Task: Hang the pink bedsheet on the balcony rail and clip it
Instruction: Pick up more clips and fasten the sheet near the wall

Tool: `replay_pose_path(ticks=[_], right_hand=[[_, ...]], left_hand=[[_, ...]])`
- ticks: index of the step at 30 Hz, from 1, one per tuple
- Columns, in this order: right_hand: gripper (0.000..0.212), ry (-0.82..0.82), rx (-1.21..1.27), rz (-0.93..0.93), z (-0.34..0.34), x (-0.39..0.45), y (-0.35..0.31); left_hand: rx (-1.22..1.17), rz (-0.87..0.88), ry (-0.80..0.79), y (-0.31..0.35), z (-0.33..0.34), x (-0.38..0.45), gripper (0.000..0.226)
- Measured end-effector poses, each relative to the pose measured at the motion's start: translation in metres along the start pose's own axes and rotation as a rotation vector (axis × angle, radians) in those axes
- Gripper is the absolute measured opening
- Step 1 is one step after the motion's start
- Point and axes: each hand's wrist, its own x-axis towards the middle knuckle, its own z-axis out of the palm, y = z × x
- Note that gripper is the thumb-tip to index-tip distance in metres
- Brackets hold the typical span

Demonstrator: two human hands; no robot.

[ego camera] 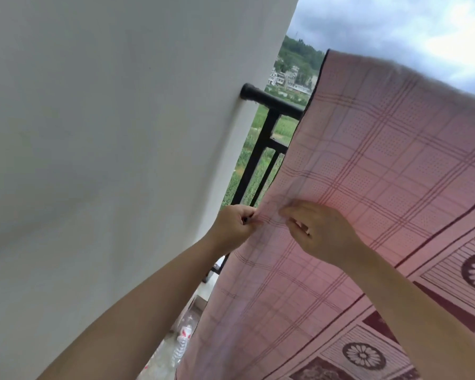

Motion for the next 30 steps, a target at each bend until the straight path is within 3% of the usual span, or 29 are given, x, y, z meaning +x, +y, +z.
replay_pose_path(ticks=[3, 7, 9, 11, 13, 17, 19, 23, 30], right_hand=[[0.023, 0.069, -0.047, -0.014, 0.000, -0.006, 0.002], [0.014, 0.323, -0.220, -0.175, -0.014, 0.007, -0.002], [0.019, 0.231, -0.378, -0.235, -0.024, 0.028, -0.010], [0.024, -0.015, -0.545, -0.266, -0.036, 0.049, -0.022], [0.011, -0.332, -0.669, -0.264, -0.046, 0.064, -0.040], [0.012, -0.568, -0.758, -0.214, -0.050, 0.079, -0.050], [0.010, -0.608, -0.784, -0.237, -0.045, 0.082, -0.051], [0.029, -0.659, -0.589, -0.196, -0.043, 0.082, -0.051], [0.039, -0.576, -0.638, -0.187, -0.040, 0.079, -0.062]], left_hand=[[0.285, 0.028, 0.107, 0.002, 0.006, 0.002, 0.036], [0.500, 0.216, 0.468, -0.003, 0.021, -0.012, 0.051], [0.620, 0.286, 0.568, -0.008, 0.026, -0.017, 0.057], [0.720, 0.316, 0.648, -0.007, 0.031, -0.020, 0.056], [0.742, 0.286, 0.707, -0.004, 0.037, -0.022, 0.065], [0.716, 0.238, 0.760, -0.010, 0.051, -0.022, 0.057], [0.684, 0.192, 0.743, -0.011, 0.051, -0.022, 0.059], [0.612, 0.212, 0.732, -0.013, 0.049, -0.020, 0.066], [0.596, 0.247, 0.735, -0.010, 0.047, -0.027, 0.067]])
